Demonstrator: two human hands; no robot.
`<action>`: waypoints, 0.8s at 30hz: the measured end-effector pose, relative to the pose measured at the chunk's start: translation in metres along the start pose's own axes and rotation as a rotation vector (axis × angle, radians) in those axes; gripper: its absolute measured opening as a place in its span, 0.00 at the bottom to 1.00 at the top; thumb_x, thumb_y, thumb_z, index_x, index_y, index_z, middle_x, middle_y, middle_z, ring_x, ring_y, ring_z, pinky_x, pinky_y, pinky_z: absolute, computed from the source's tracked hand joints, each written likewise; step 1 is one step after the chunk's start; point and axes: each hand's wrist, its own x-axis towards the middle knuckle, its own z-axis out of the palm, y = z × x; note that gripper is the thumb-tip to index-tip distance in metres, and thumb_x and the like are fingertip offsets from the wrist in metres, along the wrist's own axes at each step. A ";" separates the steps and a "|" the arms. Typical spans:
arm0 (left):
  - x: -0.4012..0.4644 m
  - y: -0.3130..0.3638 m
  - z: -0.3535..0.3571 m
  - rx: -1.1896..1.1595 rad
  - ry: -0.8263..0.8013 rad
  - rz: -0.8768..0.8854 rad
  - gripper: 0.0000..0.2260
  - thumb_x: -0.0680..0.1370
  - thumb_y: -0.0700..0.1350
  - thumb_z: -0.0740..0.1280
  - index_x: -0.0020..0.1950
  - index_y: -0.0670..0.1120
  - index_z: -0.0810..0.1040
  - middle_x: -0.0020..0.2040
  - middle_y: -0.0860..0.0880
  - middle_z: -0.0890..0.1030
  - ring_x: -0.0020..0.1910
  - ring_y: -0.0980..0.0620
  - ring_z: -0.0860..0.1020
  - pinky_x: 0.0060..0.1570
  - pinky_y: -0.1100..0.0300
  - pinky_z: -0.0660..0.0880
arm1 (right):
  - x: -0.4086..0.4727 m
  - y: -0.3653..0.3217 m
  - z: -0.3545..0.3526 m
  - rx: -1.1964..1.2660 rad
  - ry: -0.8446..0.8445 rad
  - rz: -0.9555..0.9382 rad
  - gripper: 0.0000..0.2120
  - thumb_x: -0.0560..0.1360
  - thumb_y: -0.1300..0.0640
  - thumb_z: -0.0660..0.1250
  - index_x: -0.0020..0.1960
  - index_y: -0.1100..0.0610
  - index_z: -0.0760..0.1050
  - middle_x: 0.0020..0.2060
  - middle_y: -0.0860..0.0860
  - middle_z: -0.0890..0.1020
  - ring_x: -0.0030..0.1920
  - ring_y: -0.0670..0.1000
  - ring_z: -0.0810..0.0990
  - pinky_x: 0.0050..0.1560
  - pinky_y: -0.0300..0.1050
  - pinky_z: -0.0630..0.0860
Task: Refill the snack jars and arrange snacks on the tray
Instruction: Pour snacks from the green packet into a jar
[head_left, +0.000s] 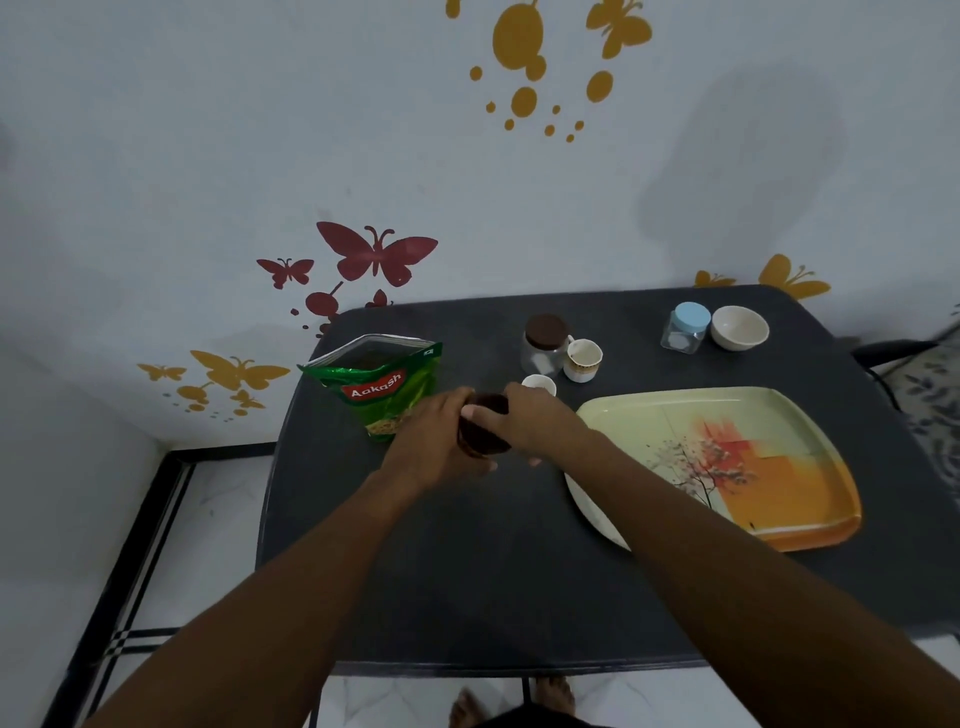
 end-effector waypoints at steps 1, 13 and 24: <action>0.001 0.000 0.000 -0.026 0.012 0.005 0.46 0.61 0.62 0.82 0.74 0.51 0.67 0.69 0.50 0.75 0.66 0.49 0.73 0.65 0.49 0.74 | 0.000 0.002 0.000 -0.091 0.059 -0.050 0.32 0.71 0.25 0.63 0.58 0.52 0.71 0.53 0.52 0.79 0.39 0.47 0.81 0.37 0.45 0.75; 0.008 0.003 0.002 -0.066 0.046 0.041 0.45 0.60 0.60 0.82 0.73 0.51 0.69 0.67 0.51 0.76 0.64 0.50 0.74 0.63 0.51 0.75 | -0.001 0.004 0.004 -0.089 0.179 -0.219 0.37 0.70 0.29 0.68 0.68 0.53 0.69 0.56 0.52 0.74 0.55 0.52 0.74 0.50 0.50 0.74; 0.019 0.013 0.023 -0.093 -0.001 0.131 0.44 0.60 0.60 0.82 0.72 0.51 0.70 0.67 0.52 0.76 0.64 0.51 0.75 0.63 0.52 0.76 | -0.014 0.023 0.005 -0.021 0.212 -0.036 0.36 0.62 0.29 0.71 0.61 0.49 0.70 0.58 0.49 0.76 0.55 0.54 0.79 0.53 0.54 0.79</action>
